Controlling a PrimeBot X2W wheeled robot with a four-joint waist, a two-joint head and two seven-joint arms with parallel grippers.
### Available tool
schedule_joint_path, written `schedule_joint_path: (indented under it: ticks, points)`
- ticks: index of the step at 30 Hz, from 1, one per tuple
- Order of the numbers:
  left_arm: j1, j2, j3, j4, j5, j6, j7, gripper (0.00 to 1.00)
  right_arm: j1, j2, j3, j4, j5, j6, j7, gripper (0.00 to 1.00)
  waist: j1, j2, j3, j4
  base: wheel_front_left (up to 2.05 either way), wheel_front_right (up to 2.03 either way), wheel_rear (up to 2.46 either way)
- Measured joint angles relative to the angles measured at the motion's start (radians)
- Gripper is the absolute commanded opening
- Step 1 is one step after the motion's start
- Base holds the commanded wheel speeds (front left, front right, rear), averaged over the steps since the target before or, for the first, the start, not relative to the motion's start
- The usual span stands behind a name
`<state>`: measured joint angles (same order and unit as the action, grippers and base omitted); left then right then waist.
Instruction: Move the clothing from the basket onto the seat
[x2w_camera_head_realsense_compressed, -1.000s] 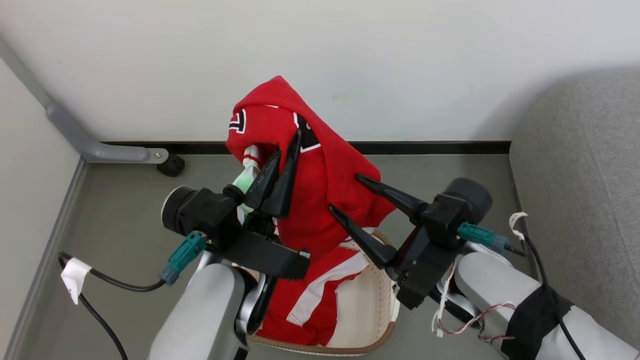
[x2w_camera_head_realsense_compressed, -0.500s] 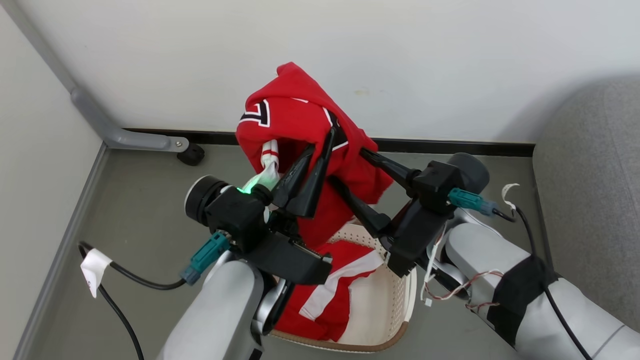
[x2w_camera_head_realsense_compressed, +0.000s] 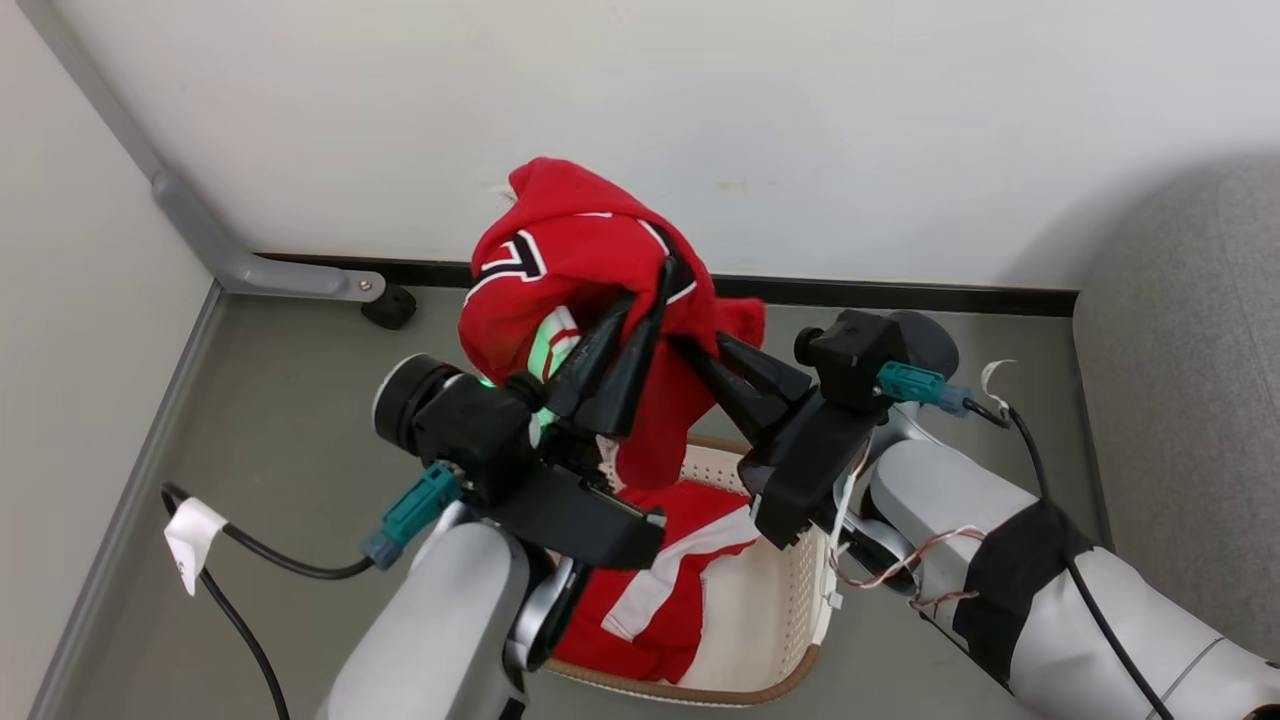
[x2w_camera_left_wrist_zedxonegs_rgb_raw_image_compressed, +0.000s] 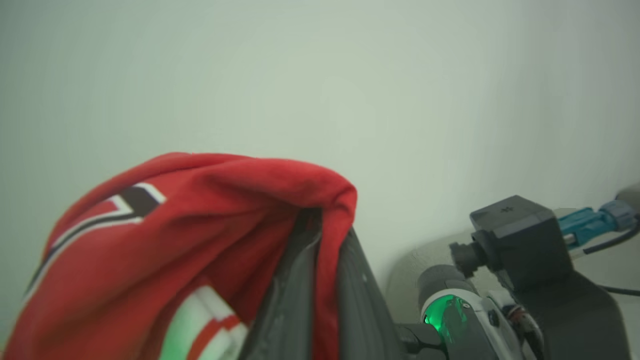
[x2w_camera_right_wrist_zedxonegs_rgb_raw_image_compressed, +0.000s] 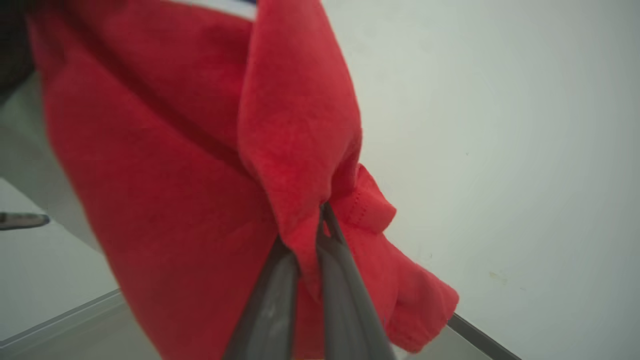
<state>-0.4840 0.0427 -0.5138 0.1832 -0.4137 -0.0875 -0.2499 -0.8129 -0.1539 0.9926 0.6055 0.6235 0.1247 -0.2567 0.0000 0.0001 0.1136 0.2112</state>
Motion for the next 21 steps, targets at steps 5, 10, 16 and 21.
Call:
schedule_joint_path:
  ticks: [5,10,16,21]
  points:
    - [0.002,0.0,0.04,0.033,-0.005,0.018,-0.003,0.25,0.0,0.0,-0.018,-0.021,0.023,0.0,0.0,0.0,0.0,0.0,-0.007,-0.018,0.0,0.0,0.0]
    - [0.004,-0.002,0.043,0.058,-0.007,0.019,-0.003,1.0,0.003,-0.009,-0.041,-0.037,0.034,0.0,0.0,0.0,0.0,0.0,-0.015,-0.032,0.0,0.0,0.0]
    - [0.011,-0.003,0.055,0.105,-0.007,0.035,-0.003,1.0,0.003,-0.01,-0.048,-0.038,0.045,0.0,0.0,0.0,0.0,-0.0001,-0.02,-0.04,0.0,0.0,0.0]
    - [0.026,-0.003,0.078,0.143,-0.006,0.044,-0.003,1.0,0.005,-0.01,-0.061,-0.04,0.056,0.0,0.0,0.0,0.0,-0.0001,-0.023,-0.045,0.0,0.0,0.0]
